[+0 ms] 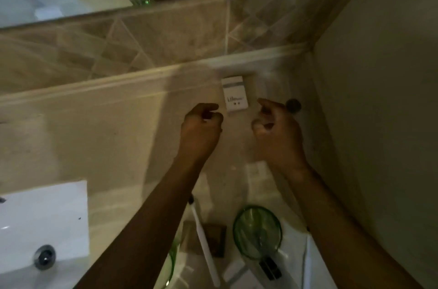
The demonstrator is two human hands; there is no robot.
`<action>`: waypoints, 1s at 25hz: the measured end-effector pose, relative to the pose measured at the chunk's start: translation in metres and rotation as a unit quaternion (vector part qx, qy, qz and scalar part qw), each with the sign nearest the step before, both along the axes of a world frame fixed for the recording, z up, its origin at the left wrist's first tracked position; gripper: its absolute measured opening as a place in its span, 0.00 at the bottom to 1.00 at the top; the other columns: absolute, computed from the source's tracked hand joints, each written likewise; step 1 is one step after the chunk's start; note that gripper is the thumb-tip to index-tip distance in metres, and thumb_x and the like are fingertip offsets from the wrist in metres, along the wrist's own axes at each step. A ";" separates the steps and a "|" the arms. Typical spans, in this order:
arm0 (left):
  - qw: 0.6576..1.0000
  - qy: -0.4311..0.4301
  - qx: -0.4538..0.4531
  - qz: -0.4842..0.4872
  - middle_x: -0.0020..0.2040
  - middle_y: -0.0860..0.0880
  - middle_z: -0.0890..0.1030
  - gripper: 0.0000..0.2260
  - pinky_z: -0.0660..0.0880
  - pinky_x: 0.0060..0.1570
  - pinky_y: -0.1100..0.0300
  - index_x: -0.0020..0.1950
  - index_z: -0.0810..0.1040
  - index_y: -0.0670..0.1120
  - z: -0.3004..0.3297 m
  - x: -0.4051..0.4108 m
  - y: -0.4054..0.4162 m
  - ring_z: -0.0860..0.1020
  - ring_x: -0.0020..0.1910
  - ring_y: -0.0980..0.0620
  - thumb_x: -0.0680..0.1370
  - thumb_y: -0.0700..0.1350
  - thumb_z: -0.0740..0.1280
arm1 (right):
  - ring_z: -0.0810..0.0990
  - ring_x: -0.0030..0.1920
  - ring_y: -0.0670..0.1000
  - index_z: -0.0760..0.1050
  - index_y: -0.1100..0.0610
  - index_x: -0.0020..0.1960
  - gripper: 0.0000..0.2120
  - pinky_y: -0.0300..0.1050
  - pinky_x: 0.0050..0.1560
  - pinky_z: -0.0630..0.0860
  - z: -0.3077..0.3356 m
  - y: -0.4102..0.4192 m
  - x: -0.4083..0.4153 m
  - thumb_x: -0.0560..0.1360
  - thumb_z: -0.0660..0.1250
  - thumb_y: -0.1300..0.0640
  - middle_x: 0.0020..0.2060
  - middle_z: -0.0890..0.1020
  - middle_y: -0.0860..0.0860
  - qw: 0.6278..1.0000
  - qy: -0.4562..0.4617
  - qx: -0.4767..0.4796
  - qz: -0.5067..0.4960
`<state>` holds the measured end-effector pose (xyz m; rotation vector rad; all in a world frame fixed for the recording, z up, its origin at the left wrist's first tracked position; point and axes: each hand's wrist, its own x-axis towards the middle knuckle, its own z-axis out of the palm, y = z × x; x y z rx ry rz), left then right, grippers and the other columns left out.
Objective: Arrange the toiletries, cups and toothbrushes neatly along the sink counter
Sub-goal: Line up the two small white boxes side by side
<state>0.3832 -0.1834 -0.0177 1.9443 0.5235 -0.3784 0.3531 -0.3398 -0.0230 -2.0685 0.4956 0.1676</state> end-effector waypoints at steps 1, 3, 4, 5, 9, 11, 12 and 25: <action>1.000 -0.006 -0.017 -0.005 0.47 0.48 0.84 0.09 0.83 0.41 0.51 0.57 0.81 0.49 0.009 -0.013 0.004 0.84 0.39 0.50 0.80 0.42 0.64 | 0.77 0.58 0.44 0.73 0.46 0.67 0.20 0.43 0.58 0.77 0.005 -0.006 -0.012 0.76 0.66 0.57 0.62 0.78 0.46 1.000 -0.008 -0.009 -0.009; 0.998 -0.008 -0.054 -0.010 0.40 0.46 0.84 0.08 0.79 0.34 0.55 0.50 0.82 0.46 0.027 -0.049 0.013 0.81 0.32 0.52 0.80 0.40 0.63 | 0.79 0.52 0.43 0.76 0.47 0.61 0.14 0.44 0.55 0.80 0.013 -0.018 -0.047 0.76 0.67 0.57 0.56 0.80 0.46 0.999 -0.023 -0.022 -0.029; 0.998 -0.003 -0.069 -0.010 0.37 0.46 0.83 0.08 0.77 0.31 0.57 0.47 0.82 0.45 0.033 -0.071 0.017 0.80 0.29 0.52 0.80 0.38 0.63 | 0.80 0.50 0.42 0.77 0.47 0.58 0.12 0.44 0.52 0.80 0.016 -0.023 -0.066 0.76 0.67 0.58 0.54 0.81 0.45 0.999 -0.024 -0.030 -0.038; 0.996 0.008 -0.086 -0.010 0.34 0.46 0.82 0.09 0.76 0.30 0.57 0.45 0.82 0.44 0.038 -0.092 0.019 0.78 0.28 0.52 0.80 0.37 0.63 | 0.80 0.48 0.41 0.78 0.47 0.56 0.11 0.43 0.51 0.80 0.016 -0.028 -0.087 0.76 0.68 0.59 0.52 0.81 0.45 0.998 -0.023 -0.037 -0.047; 0.989 0.082 -0.121 0.034 0.28 0.45 0.79 0.11 0.73 0.30 0.55 0.41 0.82 0.42 0.037 -0.179 0.030 0.76 0.27 0.49 0.79 0.35 0.63 | 0.81 0.47 0.43 0.79 0.48 0.52 0.10 0.46 0.50 0.80 0.018 -0.035 -0.164 0.75 0.68 0.62 0.47 0.83 0.46 0.994 0.003 -0.029 -0.101; 0.978 0.141 -0.148 0.050 0.30 0.43 0.80 0.10 0.74 0.31 0.55 0.41 0.82 0.41 0.032 -0.218 0.037 0.77 0.29 0.48 0.80 0.35 0.63 | 0.81 0.46 0.41 0.80 0.48 0.50 0.09 0.42 0.49 0.79 0.021 -0.029 -0.202 0.76 0.68 0.62 0.46 0.84 0.45 0.993 0.028 -0.026 -0.107; 0.969 0.180 -0.166 0.045 0.32 0.42 0.81 0.09 0.76 0.32 0.55 0.42 0.82 0.39 0.029 -0.236 0.041 0.78 0.29 0.48 0.80 0.35 0.64 | 0.81 0.45 0.40 0.80 0.48 0.49 0.09 0.37 0.47 0.77 0.023 -0.022 -0.220 0.76 0.67 0.62 0.44 0.84 0.44 0.995 0.043 -0.026 -0.091; 0.924 0.278 -0.258 -0.041 0.37 0.44 0.79 0.08 0.71 0.30 0.62 0.52 0.83 0.43 0.010 -0.312 0.044 0.74 0.30 0.53 0.80 0.37 0.63 | 0.79 0.56 0.47 0.74 0.53 0.68 0.21 0.29 0.51 0.71 0.022 0.057 -0.301 0.75 0.66 0.62 0.60 0.79 0.50 0.989 0.116 -0.055 0.072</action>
